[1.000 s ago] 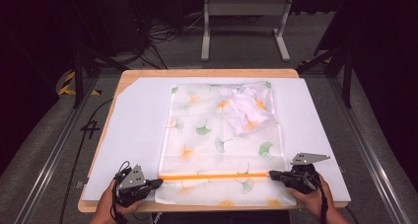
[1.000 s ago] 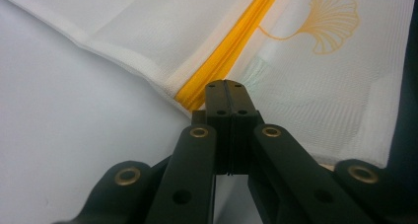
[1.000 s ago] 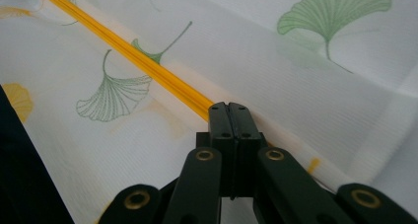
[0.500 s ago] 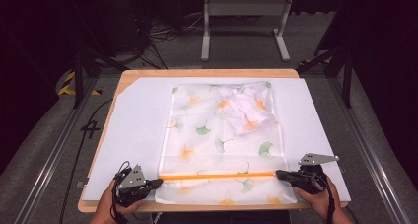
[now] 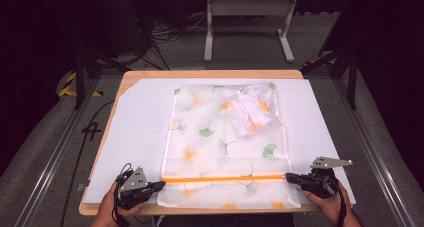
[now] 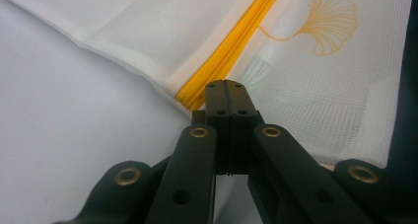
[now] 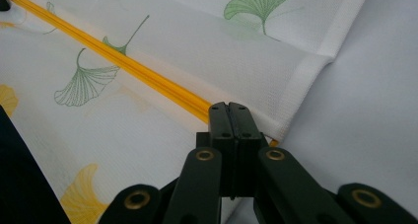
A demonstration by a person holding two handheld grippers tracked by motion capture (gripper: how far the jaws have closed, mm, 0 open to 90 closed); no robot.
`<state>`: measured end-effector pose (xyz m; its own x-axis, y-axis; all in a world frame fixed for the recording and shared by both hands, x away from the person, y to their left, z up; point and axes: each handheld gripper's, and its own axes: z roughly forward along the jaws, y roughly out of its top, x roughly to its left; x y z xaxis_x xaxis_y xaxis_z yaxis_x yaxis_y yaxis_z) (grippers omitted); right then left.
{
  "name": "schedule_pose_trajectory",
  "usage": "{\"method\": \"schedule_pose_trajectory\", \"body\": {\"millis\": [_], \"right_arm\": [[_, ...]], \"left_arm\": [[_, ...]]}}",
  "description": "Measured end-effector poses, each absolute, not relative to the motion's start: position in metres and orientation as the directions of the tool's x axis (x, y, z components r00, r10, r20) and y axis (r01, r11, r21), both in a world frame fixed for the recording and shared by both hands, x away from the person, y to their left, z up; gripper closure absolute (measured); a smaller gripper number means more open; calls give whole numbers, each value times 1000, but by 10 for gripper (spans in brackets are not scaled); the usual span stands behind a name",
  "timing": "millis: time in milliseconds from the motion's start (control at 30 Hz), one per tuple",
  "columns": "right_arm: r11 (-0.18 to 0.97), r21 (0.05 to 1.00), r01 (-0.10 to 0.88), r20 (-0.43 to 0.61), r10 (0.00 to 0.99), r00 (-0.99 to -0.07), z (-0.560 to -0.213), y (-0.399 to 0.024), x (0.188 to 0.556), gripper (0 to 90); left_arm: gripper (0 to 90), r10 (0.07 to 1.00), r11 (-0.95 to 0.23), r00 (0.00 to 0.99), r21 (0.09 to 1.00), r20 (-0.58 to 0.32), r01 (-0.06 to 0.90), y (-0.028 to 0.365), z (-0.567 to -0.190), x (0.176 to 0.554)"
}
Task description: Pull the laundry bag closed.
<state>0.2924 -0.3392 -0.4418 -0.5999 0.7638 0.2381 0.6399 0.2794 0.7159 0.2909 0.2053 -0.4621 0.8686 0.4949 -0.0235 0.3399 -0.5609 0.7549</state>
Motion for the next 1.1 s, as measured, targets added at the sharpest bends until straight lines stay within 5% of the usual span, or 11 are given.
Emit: {"method": "schedule_pose_trajectory", "body": {"millis": [867,1100], "right_arm": [[415,787,457,46,699,-714,-434,-335,286,878],[397,809,434,19,719,-695,-428,-344,286,844]], "left_arm": [[900,529,-486,846,795,-64,364,217,-459,293],[869,551,-505,834,790,-16,348,221,-456,291]]}}
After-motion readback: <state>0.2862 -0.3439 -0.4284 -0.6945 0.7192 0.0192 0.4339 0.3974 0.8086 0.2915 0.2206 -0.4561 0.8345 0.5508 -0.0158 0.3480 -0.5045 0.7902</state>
